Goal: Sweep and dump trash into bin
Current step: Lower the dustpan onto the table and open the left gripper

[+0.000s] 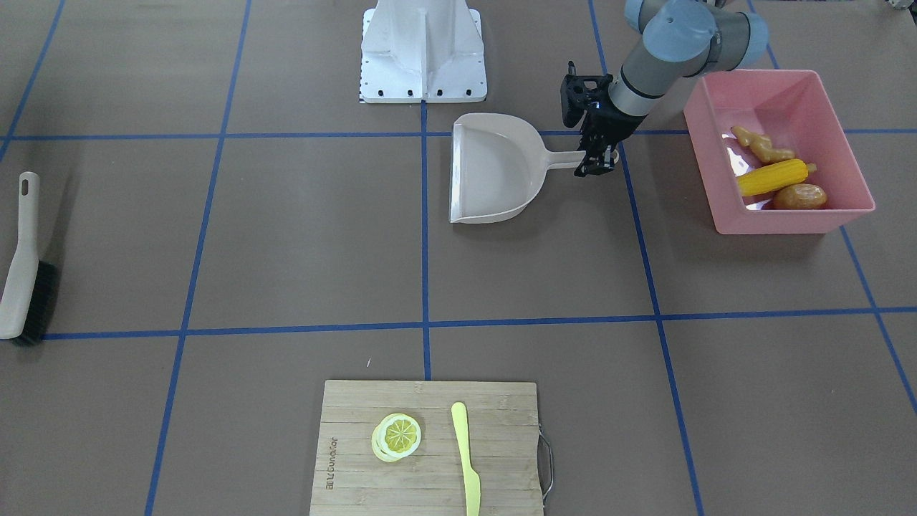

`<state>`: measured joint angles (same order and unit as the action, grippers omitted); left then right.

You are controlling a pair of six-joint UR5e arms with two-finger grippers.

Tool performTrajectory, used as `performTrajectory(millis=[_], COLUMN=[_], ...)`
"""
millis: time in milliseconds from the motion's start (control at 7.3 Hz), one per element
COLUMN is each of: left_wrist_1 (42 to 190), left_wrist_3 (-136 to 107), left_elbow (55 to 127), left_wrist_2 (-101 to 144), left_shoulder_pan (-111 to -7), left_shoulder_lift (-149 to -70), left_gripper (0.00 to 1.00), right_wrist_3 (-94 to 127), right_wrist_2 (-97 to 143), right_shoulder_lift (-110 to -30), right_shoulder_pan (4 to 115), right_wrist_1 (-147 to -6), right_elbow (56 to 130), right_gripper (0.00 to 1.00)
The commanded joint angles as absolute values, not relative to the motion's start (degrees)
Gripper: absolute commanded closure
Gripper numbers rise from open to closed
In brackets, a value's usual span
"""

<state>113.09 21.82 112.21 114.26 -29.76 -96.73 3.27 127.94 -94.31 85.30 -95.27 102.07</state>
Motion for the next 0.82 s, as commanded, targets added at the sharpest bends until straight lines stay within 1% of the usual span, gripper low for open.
performTrajectory(millis=[0,274,411,685], left_wrist_1=[114.68,115.14,115.22,116.27], left_wrist_3=[22.23,21.54,19.36,2.0], left_elbow=[112.32,114.07,114.95,116.97], left_wrist_2=[114.26,114.43,115.13,115.84], left_shoulder_pan=[-29.88,-31.89,-34.86,-36.82], left_shoulder_lift=[-96.59,-95.89,-95.98,-95.98], left_gripper=[0.02,0.02,0.02,0.02], right_wrist_3=[3.34,3.34,3.34,3.34], right_wrist_2=[127.97,128.14,128.14,128.14], right_shoulder_lift=[-94.31,-94.31,-94.31,-94.31], right_shoulder_pan=[85.34,85.25,85.34,85.34], right_wrist_1=[-95.36,-95.27,-95.27,-95.27], right_elbow=[102.13,102.13,102.22,102.22], right_gripper=[0.0,0.0,0.0,0.0])
